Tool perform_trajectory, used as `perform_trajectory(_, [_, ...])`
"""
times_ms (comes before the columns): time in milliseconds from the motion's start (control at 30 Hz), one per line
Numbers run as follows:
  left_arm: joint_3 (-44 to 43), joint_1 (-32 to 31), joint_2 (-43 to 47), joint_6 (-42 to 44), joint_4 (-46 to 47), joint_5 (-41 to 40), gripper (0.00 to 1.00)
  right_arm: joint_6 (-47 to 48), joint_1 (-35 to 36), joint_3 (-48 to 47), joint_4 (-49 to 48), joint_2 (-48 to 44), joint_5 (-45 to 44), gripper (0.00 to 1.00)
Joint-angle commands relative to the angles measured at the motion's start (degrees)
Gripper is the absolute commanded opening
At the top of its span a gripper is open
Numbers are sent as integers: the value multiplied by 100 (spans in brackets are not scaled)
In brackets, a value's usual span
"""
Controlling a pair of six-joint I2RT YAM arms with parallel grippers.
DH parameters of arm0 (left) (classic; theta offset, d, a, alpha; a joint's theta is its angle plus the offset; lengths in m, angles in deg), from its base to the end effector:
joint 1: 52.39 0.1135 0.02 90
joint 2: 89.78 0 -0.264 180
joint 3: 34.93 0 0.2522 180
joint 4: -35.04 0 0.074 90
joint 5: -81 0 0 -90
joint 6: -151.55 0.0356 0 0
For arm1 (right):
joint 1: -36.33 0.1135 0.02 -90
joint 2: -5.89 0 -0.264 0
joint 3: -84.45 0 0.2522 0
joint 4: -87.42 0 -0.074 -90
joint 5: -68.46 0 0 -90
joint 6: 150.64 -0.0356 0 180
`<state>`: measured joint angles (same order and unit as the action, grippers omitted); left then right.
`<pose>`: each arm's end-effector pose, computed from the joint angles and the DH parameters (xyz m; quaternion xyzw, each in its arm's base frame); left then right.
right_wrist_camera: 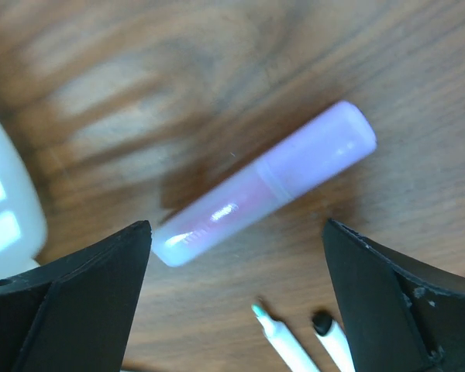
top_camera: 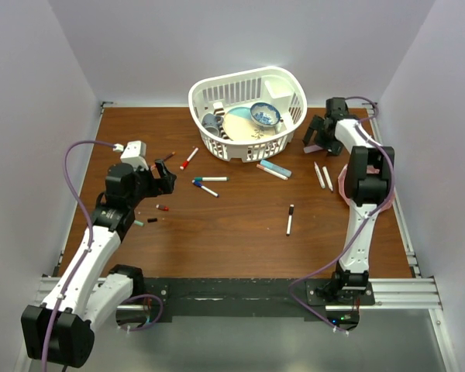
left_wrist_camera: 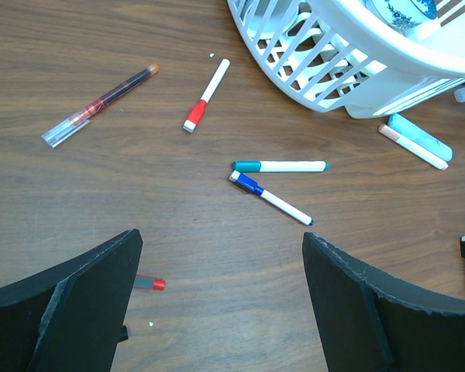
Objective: Open the pen caps
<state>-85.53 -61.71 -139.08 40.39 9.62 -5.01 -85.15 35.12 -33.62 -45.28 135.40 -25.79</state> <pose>0.1969 -0.0348 0.2746 -0.0677 0.8362 -0.1710 0.5166 0.4918 -0.0130 0.1736 0.2239 0.9360 0.0194 0.2709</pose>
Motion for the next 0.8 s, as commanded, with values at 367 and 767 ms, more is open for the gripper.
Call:
perform_trajectory(367, [-16,71,-27,157,147,-65,90,-99,77,-458,-128,513,-717,61])
perform_trajectory(767, [-16,80,-10,157,164,-21,90,1569,69,-616,-550,636,-780,28])
